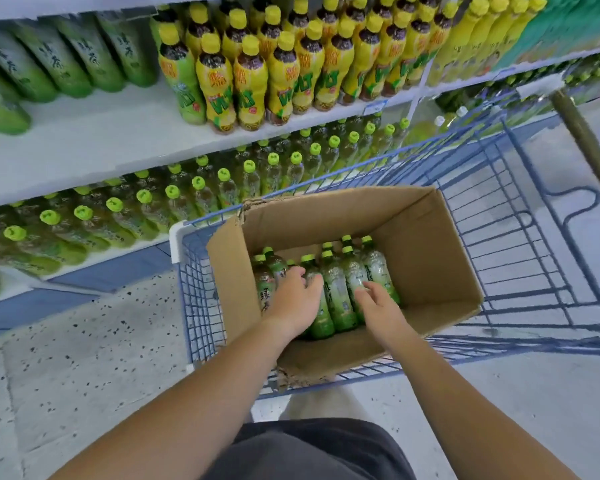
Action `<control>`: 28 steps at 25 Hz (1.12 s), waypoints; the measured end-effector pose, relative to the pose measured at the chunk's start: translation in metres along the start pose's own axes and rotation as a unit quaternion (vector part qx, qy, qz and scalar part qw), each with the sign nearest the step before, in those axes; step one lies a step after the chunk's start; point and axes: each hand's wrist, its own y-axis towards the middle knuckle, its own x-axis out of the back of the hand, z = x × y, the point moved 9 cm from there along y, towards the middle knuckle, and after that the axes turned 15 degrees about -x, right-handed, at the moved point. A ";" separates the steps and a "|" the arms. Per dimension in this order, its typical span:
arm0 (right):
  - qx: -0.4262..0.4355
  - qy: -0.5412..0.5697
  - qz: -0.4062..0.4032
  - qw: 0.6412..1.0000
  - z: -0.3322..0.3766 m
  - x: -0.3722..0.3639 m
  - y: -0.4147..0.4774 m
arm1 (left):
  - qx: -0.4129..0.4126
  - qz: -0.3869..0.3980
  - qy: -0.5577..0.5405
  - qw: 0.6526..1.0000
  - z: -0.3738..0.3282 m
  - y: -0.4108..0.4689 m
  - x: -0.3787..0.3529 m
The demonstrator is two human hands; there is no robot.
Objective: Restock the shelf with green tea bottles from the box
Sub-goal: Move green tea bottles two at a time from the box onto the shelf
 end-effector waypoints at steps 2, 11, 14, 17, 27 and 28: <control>-0.004 -0.052 0.013 0.999 0.004 0.001 0.039 | 0.026 -0.018 0.002 0.999 0.014 0.021 -0.015; -0.042 -0.244 0.062 0.967 -0.039 -0.031 0.184 | 0.122 -0.035 0.134 0.983 0.104 0.113 -0.063; -0.072 -0.285 0.079 0.953 -0.054 -0.041 0.205 | 0.139 -0.019 0.178 0.974 0.125 0.135 -0.063; -0.061 -0.331 0.062 0.940 -0.050 -0.048 0.217 | 0.142 0.006 0.240 0.960 0.136 0.146 -0.064; -0.045 -0.414 0.009 0.909 -0.027 -0.065 0.231 | 0.155 0.119 0.335 0.922 0.146 0.156 -0.077; -0.040 -0.417 0.001 0.908 -0.027 -0.065 0.232 | 0.155 0.114 0.330 0.924 0.146 0.155 -0.075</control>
